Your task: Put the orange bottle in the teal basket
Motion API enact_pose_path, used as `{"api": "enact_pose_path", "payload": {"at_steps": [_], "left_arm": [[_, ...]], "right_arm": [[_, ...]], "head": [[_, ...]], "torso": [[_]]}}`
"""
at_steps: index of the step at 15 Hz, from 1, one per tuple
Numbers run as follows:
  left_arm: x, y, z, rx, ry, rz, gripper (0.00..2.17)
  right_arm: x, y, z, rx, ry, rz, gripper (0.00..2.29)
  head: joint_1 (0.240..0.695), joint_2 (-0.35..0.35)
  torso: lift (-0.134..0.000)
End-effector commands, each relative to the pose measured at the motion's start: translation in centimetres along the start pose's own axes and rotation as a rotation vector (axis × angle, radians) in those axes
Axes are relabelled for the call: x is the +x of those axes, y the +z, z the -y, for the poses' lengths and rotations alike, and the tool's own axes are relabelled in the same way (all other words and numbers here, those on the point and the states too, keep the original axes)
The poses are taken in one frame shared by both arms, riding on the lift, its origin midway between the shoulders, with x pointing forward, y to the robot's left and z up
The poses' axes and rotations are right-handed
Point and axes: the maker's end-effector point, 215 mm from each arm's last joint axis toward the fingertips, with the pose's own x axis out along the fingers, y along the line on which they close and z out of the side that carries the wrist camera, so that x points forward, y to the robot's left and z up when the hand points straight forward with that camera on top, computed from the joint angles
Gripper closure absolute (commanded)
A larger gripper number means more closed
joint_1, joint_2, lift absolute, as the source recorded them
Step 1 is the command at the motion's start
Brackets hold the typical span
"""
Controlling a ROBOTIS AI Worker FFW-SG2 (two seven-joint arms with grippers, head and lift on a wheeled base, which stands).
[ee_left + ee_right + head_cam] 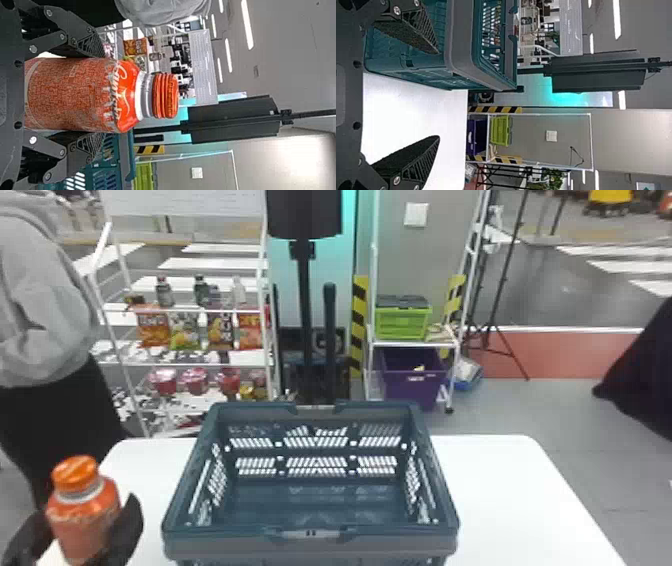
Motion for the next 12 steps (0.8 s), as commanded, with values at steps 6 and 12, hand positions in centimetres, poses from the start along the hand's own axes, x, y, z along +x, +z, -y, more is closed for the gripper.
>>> {"api": "enact_pose_path", "payload": {"at_steps": [6,12], "left_arm": [[5.1,1.4,3.2,0.023,-0.161,-0.095,0.52],[9.7,1.4,8.7,0.110,-0.343,-0.122,0.52]], "right_arm": [[-0.6,0.0,-0.3,0.001,-0.003,-0.003,0.13],[-1.2,-0.1,-0.2,-0.003,-0.019,-0.006,0.13]], "head": [[0.499,0.000],[0.499,0.000]], "torso": [[0.000],[0.000]]}}
